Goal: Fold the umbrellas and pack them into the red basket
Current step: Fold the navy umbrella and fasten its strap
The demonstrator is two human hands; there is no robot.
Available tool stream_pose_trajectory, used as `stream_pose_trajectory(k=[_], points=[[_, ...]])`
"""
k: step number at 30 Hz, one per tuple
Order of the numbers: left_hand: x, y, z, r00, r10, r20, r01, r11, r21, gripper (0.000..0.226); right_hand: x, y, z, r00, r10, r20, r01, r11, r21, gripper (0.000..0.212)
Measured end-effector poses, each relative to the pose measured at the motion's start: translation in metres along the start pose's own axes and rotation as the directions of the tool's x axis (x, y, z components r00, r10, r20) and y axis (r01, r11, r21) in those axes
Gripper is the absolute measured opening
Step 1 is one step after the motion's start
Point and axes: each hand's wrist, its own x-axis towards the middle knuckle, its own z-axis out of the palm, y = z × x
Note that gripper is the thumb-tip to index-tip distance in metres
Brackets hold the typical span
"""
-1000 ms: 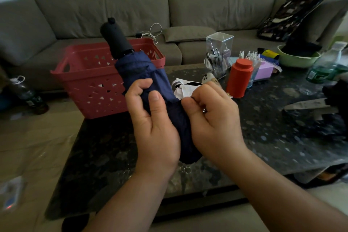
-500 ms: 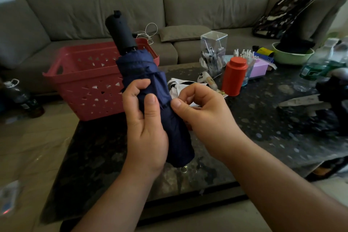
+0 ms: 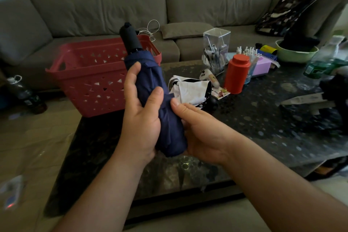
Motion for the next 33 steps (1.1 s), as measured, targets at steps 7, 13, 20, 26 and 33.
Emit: stream_pose_trajectory(k=[7, 13, 20, 26, 33], points=[[0.009, 0.000, -0.020, 1.000, -0.021, -0.007, 0.021, 0.997, 0.070, 0.046, -0.004, -0.004, -0.016, 0.983, -0.162, 0.092, 0.155, 0.985, 0.077, 0.045], [0.007, 0.005, -0.017, 0.990, -0.144, 0.010, 0.144, 0.990, -0.004, 0.052, -0.004, -0.001, -0.013, 0.920, -0.392, -0.019, 0.365, 0.873, -0.324, 0.038], [0.014, 0.009, -0.021, 0.956, -0.290, -0.050, 0.271, 0.933, -0.239, 0.056, -0.008, -0.006, -0.013, 0.954, -0.291, 0.066, 0.298, 0.944, -0.142, 0.014], [0.013, 0.011, -0.019, 0.938, -0.343, 0.043, 0.334, 0.868, -0.368, 0.051, -0.011, -0.006, -0.014, 0.865, -0.491, 0.108, 0.488, 0.770, -0.410, 0.038], [0.010, 0.012, -0.011, 0.935, -0.350, 0.056, 0.333, 0.814, -0.476, 0.052, -0.014, -0.005, -0.013, 0.674, -0.718, 0.171, 0.616, 0.419, -0.667, 0.031]])
